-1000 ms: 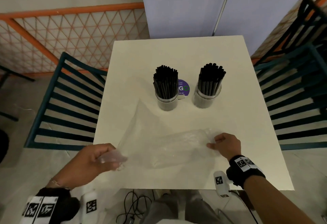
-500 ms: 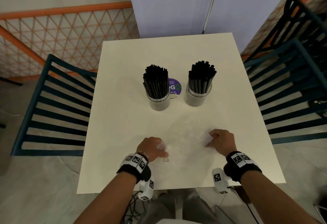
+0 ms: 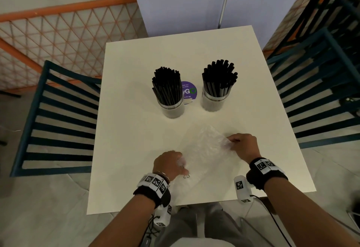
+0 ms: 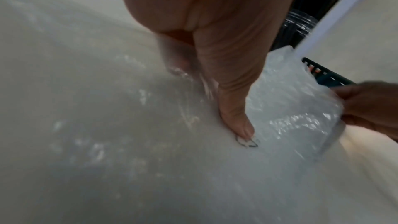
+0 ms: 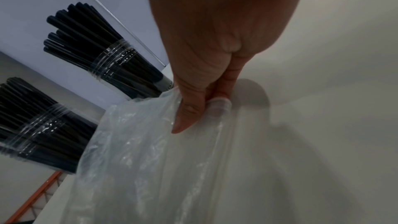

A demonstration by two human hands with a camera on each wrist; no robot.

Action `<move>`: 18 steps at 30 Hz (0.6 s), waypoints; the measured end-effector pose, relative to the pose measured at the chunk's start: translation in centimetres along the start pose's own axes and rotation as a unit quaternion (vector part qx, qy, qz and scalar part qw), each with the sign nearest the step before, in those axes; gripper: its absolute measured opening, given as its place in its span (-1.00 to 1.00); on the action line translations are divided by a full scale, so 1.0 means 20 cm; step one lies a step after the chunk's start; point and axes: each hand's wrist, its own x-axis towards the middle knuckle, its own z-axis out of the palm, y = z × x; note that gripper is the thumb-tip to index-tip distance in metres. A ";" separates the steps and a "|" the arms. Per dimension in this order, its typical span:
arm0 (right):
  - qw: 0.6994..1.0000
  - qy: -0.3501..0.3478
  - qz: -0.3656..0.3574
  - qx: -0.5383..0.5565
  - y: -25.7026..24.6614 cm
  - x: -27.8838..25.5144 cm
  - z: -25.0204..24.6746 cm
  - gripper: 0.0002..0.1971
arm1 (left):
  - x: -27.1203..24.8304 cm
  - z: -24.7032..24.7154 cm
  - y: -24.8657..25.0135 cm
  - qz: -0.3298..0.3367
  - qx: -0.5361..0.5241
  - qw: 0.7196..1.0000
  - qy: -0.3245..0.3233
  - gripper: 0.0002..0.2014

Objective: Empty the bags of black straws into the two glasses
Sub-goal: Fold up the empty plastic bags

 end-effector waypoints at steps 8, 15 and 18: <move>0.998 -0.006 0.004 0.061 0.02 0.00 0.00 -0.43 | 0.00 0.03 0.06 0.081 0.026 0.995 0.045 0.03; 0.986 0.129 -0.003 0.102 -0.01 -0.09 0.00 -0.60 | 0.00 0.06 0.07 0.049 0.047 0.997 0.025 0.01; 0.964 0.230 -0.136 -0.002 -0.06 -0.24 0.00 -0.54 | 0.00 0.04 0.08 0.019 0.041 0.999 0.019 0.03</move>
